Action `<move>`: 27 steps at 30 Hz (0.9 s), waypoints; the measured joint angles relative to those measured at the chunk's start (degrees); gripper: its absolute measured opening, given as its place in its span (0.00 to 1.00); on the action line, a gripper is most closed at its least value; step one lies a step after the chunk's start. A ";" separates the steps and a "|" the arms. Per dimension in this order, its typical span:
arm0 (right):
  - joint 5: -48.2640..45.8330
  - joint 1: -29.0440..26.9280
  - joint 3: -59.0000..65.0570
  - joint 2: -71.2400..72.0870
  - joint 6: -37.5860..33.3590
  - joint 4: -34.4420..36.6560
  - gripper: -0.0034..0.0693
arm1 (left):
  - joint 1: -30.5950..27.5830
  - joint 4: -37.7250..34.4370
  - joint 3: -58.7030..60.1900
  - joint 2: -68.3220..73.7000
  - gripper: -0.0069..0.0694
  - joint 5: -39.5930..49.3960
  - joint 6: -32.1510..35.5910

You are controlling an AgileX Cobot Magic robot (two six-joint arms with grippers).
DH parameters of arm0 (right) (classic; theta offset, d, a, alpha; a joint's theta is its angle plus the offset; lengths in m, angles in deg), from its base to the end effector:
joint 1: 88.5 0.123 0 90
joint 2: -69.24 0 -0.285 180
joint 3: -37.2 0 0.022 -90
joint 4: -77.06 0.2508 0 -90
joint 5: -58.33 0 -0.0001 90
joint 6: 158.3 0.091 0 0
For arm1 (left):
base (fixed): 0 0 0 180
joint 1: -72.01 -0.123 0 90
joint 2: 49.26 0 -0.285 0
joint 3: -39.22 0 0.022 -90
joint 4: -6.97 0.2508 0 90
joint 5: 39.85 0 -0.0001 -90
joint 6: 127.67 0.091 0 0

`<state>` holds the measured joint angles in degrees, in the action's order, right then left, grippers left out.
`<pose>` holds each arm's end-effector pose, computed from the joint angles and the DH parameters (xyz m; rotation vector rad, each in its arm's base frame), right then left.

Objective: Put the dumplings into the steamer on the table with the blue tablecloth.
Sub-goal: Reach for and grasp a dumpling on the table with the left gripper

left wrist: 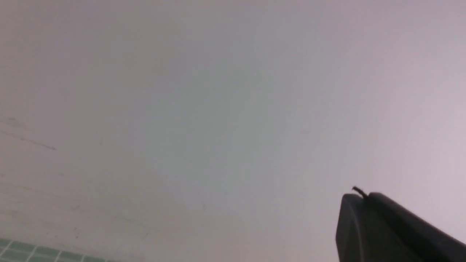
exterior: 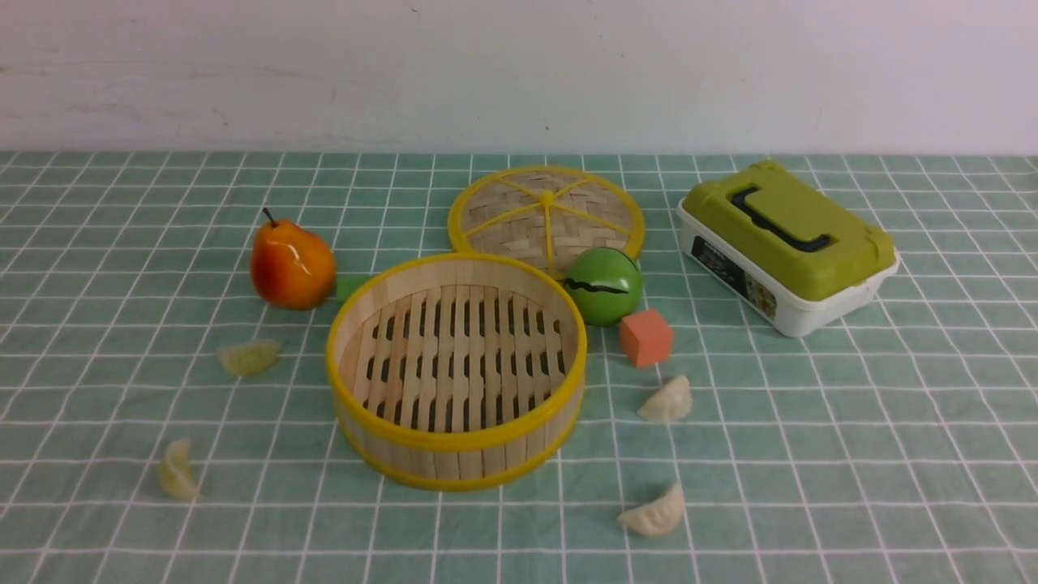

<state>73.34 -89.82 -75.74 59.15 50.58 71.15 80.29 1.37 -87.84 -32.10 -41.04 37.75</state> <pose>0.0396 0.0015 0.2925 0.2081 1.0727 0.3574 0.0406 -0.0057 0.3458 -0.1276 1.2072 -0.4336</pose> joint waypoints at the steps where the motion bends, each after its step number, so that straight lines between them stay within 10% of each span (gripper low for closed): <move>1: -2.03 0.00 -1.61 -1.26 0.00 -1.20 0.03 | 0.00 0.06 -1.72 2.01 0.07 1.63 0.94; 11: -34.55 0.00 -10.62 -20.35 -1.23 -8.09 0.03 | 0.00 -4.00 -15.07 32.19 0.07 17.19 3.59; 18: -51.93 4.46 -13.62 -31.64 -22.78 5.91 0.04 | 0.00 -7.58 -27.83 50.27 0.07 36.30 9.10; 27: -52.80 6.55 -13.83 -39.33 -46.98 27.55 0.04 | 0.00 8.71 -40.33 70.62 0.22 40.49 13.38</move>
<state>20.53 -83.27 -89.57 19.83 3.61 98.70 80.29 10.08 -128.17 38.53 -0.55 51.13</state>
